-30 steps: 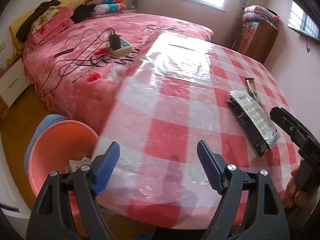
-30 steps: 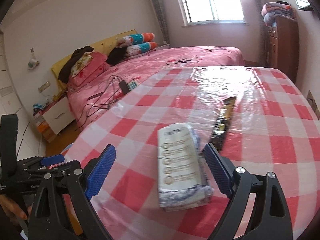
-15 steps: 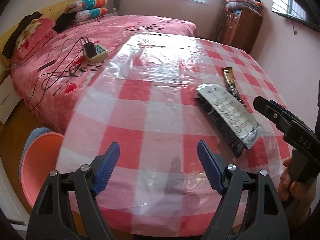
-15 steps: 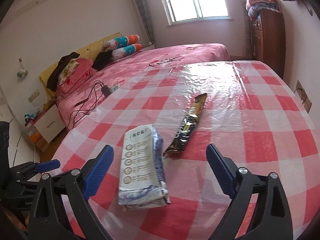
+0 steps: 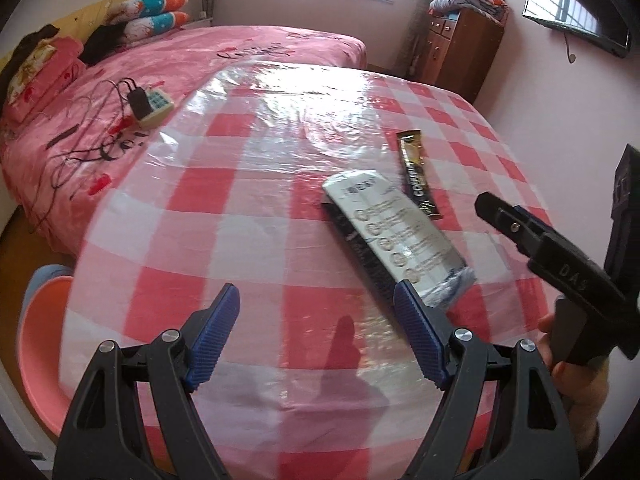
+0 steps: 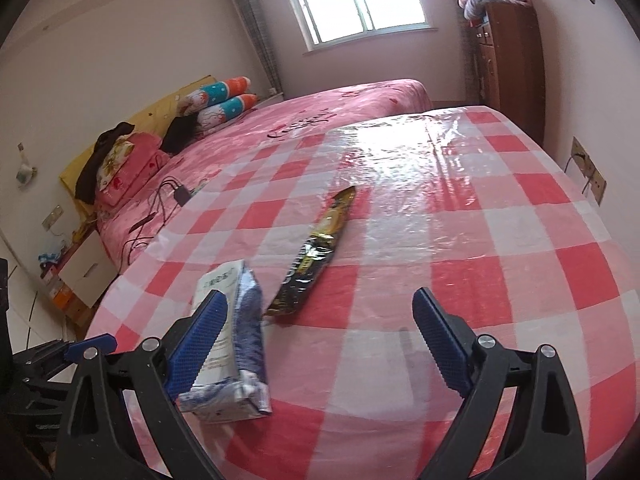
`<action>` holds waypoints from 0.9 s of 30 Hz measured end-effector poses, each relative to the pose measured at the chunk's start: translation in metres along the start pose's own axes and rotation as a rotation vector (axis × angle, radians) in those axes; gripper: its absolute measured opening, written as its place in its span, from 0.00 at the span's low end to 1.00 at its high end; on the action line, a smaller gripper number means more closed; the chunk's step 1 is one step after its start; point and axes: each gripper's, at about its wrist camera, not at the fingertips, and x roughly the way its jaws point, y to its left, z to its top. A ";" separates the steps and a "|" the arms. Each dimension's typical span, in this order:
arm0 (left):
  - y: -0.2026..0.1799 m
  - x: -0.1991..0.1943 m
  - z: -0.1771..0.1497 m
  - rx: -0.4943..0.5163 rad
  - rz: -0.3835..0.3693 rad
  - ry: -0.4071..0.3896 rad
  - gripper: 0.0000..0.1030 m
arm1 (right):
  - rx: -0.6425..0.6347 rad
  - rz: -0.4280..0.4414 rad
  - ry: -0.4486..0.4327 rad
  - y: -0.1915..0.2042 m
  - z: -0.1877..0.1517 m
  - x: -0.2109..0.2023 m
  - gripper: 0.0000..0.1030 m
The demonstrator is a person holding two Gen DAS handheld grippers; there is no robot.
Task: Collect trash
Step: 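Close the left tool on the white printed pack and lift it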
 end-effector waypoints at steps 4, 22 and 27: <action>-0.006 0.006 0.004 -0.034 -0.041 0.019 0.78 | 0.027 0.000 0.009 -0.011 0.001 0.001 0.90; -0.056 0.041 0.025 0.003 -0.072 0.054 0.78 | 0.222 0.062 0.045 -0.068 0.012 0.005 0.90; -0.056 0.054 0.030 -0.020 -0.051 0.071 0.78 | 0.217 0.083 0.052 -0.068 0.015 0.007 0.90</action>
